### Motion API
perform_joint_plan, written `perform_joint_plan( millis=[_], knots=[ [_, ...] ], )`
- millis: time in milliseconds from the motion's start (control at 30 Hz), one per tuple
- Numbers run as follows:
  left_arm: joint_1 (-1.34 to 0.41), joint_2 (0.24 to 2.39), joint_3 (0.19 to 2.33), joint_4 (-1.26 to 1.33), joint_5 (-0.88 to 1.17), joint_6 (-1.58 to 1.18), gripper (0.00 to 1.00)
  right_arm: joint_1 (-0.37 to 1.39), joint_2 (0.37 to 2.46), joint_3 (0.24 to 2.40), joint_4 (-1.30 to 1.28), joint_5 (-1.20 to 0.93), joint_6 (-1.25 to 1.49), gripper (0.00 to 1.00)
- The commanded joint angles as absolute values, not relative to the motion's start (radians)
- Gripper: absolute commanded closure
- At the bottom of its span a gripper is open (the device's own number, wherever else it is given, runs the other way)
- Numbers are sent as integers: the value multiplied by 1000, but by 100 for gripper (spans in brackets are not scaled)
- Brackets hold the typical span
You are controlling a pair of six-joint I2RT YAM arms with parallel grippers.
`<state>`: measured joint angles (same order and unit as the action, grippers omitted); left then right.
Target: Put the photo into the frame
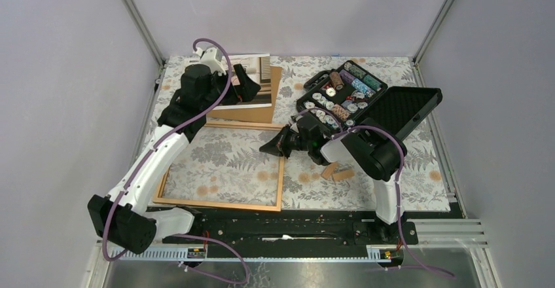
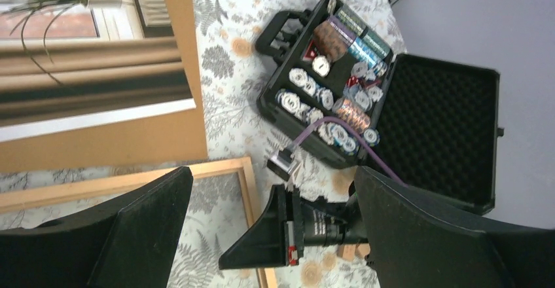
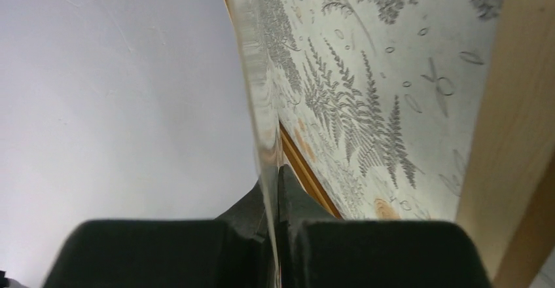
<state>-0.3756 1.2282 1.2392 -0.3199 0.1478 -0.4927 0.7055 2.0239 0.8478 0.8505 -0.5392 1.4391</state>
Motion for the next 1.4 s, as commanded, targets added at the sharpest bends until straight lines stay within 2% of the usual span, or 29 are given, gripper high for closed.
perform_joint_plan(
  millis=[0,600,767,1367],
  knots=[
    [-388,1158,1215,-314,144,-441,1,745,1973,901,908,-537,1505,100],
    [-396,1153,1202,-298,186,-460,1,766,1988,849,1107,-509,1675,100],
    [-396,1157,1199,-295,190,-462,1,769,1982,878,1015,-510,1600,100],
    [-396,1151,1199,-295,193,-463,1,804,2009,868,1019,-507,1584,100]
  ],
)
